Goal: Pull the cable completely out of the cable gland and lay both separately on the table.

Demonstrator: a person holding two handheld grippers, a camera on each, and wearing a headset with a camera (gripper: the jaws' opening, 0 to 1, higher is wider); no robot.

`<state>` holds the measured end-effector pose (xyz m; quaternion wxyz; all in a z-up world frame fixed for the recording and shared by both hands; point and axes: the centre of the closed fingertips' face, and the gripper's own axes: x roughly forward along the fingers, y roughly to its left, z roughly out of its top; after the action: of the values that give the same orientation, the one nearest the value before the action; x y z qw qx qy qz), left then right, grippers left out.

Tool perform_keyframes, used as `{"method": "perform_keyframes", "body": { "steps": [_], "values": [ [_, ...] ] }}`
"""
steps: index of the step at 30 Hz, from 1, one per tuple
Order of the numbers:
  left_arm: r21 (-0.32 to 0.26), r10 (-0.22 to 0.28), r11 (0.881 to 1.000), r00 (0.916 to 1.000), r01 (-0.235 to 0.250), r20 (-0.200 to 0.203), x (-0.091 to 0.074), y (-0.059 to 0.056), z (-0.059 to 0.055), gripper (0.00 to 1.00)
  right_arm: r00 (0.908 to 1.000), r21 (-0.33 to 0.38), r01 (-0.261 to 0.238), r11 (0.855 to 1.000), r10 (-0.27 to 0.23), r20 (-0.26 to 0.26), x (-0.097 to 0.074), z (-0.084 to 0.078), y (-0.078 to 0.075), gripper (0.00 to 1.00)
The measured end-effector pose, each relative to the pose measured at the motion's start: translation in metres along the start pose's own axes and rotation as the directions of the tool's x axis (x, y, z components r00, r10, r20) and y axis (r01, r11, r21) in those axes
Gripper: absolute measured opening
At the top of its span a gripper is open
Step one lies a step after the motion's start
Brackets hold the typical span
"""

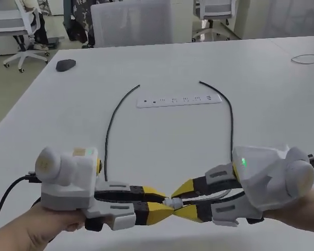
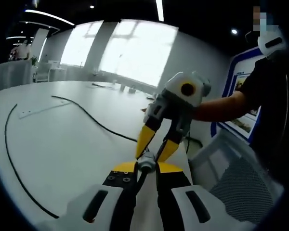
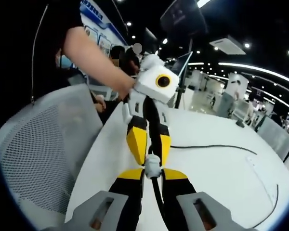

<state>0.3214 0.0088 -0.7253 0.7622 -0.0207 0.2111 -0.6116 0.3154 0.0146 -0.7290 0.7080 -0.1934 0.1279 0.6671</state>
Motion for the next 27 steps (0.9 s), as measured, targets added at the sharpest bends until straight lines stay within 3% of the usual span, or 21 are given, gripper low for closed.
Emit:
{"method": "perform_keyframes", "body": {
  "steps": [1,3,5,8,16,18,20,27],
  "values": [
    [0.028,-0.002,1.0,0.9998,0.002,-0.017,-0.001,-0.001,-0.001,0.14,0.9999,0.069,-0.009,0.998,0.009,0.008,-0.001,0.001,-0.001,0.12],
    [0.085,0.0,0.996,0.9997,0.002,-0.024,-0.002,-0.002,0.0,0.14,0.9979,0.13,-0.052,0.99,0.046,0.046,-0.003,0.006,0.002,0.11],
    [0.087,0.006,0.996,0.9999,-0.005,-0.013,-0.002,-0.003,0.002,0.14,0.9979,0.127,-0.043,0.991,0.037,0.054,-0.004,0.008,-0.002,0.1],
    [0.137,0.01,0.991,0.9996,-0.006,-0.027,-0.002,-0.006,0.003,0.14,0.9963,0.21,-0.074,0.975,0.063,0.058,-0.003,0.007,0.0,0.1],
    [0.209,0.003,0.978,0.9983,0.009,-0.058,-0.001,-0.01,0.001,0.14,0.9931,0.296,-0.117,0.948,0.111,0.039,0.0,0.002,0.007,0.09],
    [0.211,0.004,0.978,0.9981,0.009,-0.061,-0.002,-0.009,0.001,0.14,0.9933,0.243,-0.115,0.963,0.108,0.041,0.0,0.002,0.008,0.08],
    [0.206,-0.003,0.978,0.9981,0.015,-0.062,-0.002,-0.01,0.0,0.14,0.9929,0.259,-0.119,0.959,0.113,0.039,-0.001,0.002,0.009,0.08],
    [0.134,0.006,0.991,0.9992,0.0,-0.038,-0.003,-0.006,0.004,0.14,0.9975,0.174,-0.068,0.982,0.064,0.03,-0.001,0.004,0.006,0.07]
  ]
}}
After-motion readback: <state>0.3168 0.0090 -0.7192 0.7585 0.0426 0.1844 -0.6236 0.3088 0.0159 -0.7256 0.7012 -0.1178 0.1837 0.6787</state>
